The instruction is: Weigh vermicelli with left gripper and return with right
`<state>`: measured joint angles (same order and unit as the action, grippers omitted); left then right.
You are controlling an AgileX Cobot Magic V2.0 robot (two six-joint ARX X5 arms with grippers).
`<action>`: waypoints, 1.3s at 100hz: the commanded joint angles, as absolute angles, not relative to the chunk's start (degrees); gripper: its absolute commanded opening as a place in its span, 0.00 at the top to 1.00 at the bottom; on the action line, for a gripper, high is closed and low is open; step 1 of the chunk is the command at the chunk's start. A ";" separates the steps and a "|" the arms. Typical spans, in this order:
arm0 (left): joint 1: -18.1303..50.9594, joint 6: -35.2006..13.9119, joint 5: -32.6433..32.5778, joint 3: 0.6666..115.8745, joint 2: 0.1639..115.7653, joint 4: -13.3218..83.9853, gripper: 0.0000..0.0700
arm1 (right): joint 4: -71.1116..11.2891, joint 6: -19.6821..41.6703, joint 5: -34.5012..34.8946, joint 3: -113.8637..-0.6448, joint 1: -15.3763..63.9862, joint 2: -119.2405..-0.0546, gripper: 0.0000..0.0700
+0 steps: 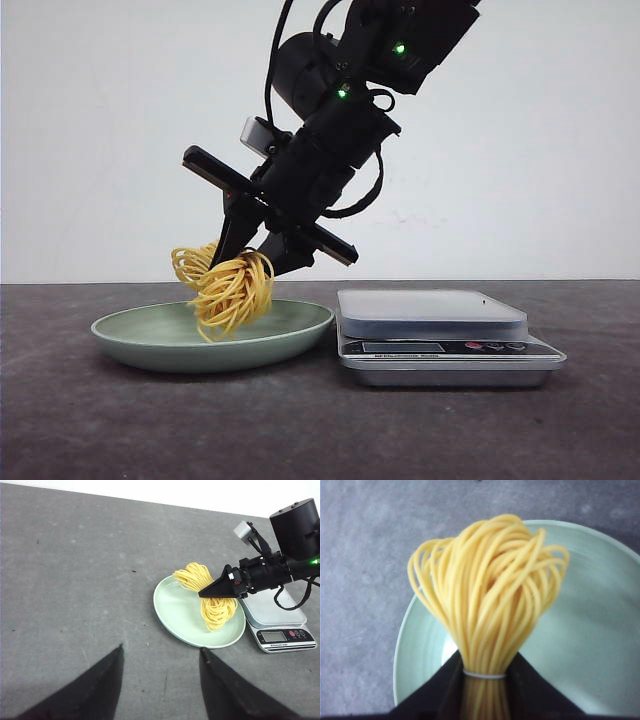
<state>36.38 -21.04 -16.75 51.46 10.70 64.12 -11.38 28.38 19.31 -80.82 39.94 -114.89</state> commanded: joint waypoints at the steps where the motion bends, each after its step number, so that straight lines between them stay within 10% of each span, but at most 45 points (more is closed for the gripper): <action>1: 36.60 -21.30 -16.91 51.99 10.90 63.68 0.61 | -10.98 28.49 19.46 -82.52 40.36 -115.72 1.00; 65: 36.60 -21.30 -16.91 51.99 10.90 63.83 0.61 | -12.36 26.94 19.73 -82.52 40.49 -115.77 0.99; 86: 36.60 -21.28 -16.91 51.99 10.90 63.86 0.61 | -12.21 26.94 21.17 -82.52 40.45 -115.74 0.52; 130: 36.60 -21.30 -16.93 51.99 10.90 64.42 0.61 | -18.87 19.40 19.51 -82.61 37.21 -104.33 0.52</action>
<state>36.38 -21.04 -16.75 51.46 10.70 65.06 -17.54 23.57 20.64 -80.97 37.82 -107.44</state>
